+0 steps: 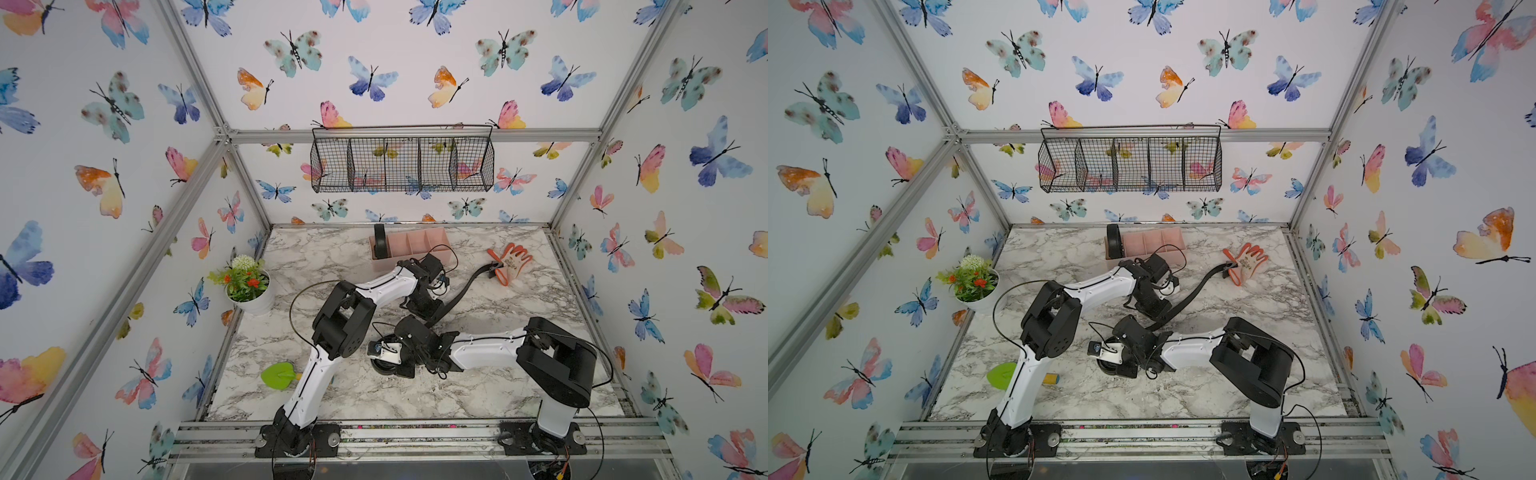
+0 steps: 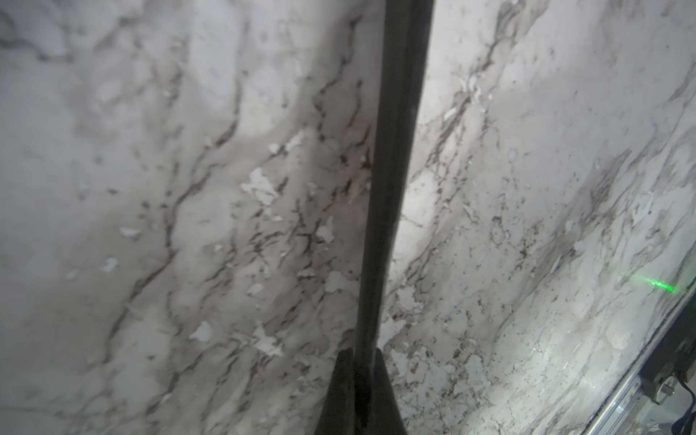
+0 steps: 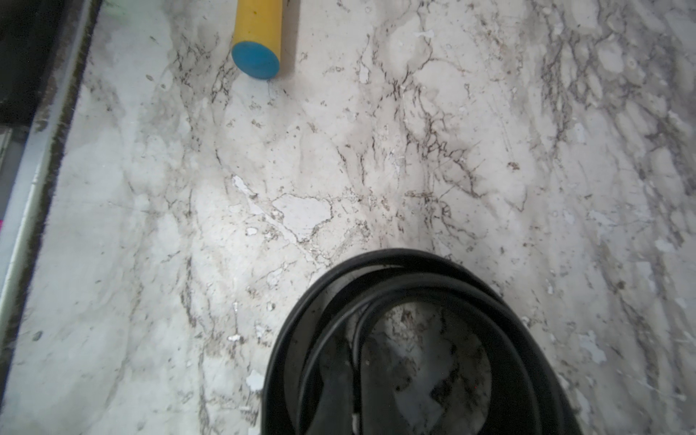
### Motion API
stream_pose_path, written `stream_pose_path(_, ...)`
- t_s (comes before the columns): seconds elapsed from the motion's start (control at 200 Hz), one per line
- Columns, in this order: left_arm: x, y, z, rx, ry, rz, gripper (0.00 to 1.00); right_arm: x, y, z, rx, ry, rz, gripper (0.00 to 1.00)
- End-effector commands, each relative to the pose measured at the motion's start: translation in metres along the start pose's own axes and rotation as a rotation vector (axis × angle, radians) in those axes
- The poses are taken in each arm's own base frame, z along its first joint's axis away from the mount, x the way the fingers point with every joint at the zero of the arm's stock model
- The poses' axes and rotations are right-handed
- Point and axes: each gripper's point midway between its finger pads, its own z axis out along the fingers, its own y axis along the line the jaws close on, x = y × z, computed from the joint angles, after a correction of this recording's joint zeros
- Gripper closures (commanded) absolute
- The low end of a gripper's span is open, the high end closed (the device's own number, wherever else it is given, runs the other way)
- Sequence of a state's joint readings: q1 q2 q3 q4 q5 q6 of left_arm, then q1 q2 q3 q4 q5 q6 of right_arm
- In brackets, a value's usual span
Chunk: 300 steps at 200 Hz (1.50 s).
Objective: Place the belts into the storage roll
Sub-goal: Roll the belt at the center of the board.
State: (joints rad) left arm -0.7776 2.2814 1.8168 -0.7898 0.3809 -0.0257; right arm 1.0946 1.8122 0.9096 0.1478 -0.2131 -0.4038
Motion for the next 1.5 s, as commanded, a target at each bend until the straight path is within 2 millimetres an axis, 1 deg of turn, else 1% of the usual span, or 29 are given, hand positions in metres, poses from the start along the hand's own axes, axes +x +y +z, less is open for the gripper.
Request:
stream_pose_path(0.0, 0.018, -0.026, 0.014, 0.015, 0.074, 0.066, 0.96, 0.007, 0.006, 0.006, -0.03, 0.032, 0.029, 0.97)
stream_pose_path(0.125, 0.018, -0.023, 0.015, -0.014, 0.072, 0.066, 0.96, -0.006, 0.005, 0.003, -0.063, 0.062, 0.051, 0.97)
stream_pose_path(0.22, 0.017, -0.021, 0.013, -0.028, 0.068, 0.069, 0.96, -0.008, 0.007, 0.001, -0.105, 0.129, 0.071, 0.97)
stream_pose_path(0.305, 0.014, -0.022, 0.01, -0.03, 0.055, 0.083, 0.96, -0.011, 0.009, -0.004, -0.125, 0.141, 0.08, 0.97)
stream_pose_path(0.466, 0.014, -0.018, 0.006, -0.059, 0.052, 0.11, 0.97, -0.009, 0.011, -0.014, -0.128, 0.165, 0.095, 0.97)
stream_pose_path(0.556, 0.018, -0.015, 0.006, -0.075, 0.063, 0.12, 0.97, -0.005, 0.012, -0.015, -0.136, 0.188, 0.101, 0.97)
stream_pose_path(0.631, 0.019, -0.017, 0.007, -0.066, 0.058, 0.124, 0.98, 0.0, 0.013, -0.015, -0.129, 0.202, 0.1, 0.97)
stream_pose_path(0.736, 0.018, -0.026, 0.006, -0.051, 0.047, 0.142, 0.98, 0.007, 0.016, -0.013, -0.129, 0.2, 0.093, 0.97)
stream_pose_path(0.851, 0.018, -0.038, 0.011, -0.038, 0.053, 0.176, 0.98, 0.006, 0.017, -0.011, -0.127, 0.172, 0.092, 0.97)
stream_pose_path(1.061, 0.022, -0.06, 0.03, -0.025, 0.085, 0.227, 0.98, 0.002, 0.019, -0.007, -0.136, 0.157, 0.105, 0.97)
stream_pose_path(1.171, 0.02, -0.066, 0.037, -0.019, 0.087, 0.232, 0.98, -0.002, 0.022, -0.003, -0.142, 0.149, 0.103, 0.97)
stream_pose_path(1.291, 0.008, -0.074, 0.04, -0.014, 0.079, 0.24, 0.98, -0.01, 0.028, 0.006, -0.152, 0.153, 0.088, 0.97)
stream_pose_path(1.337, 0.003, -0.072, 0.04, -0.026, 0.076, 0.243, 0.98, -0.012, 0.027, 0.009, -0.141, 0.163, 0.085, 0.97)
stream_pose_path(1.417, 0.002, -0.07, 0.04, -0.029, 0.084, 0.243, 0.98, -0.012, 0.027, 0.009, -0.14, 0.161, 0.083, 0.97)
stream_pose_path(1.497, 0.005, -0.072, 0.039, -0.019, 0.087, 0.248, 0.98, -0.011, 0.027, 0.008, -0.129, 0.146, 0.081, 0.97)
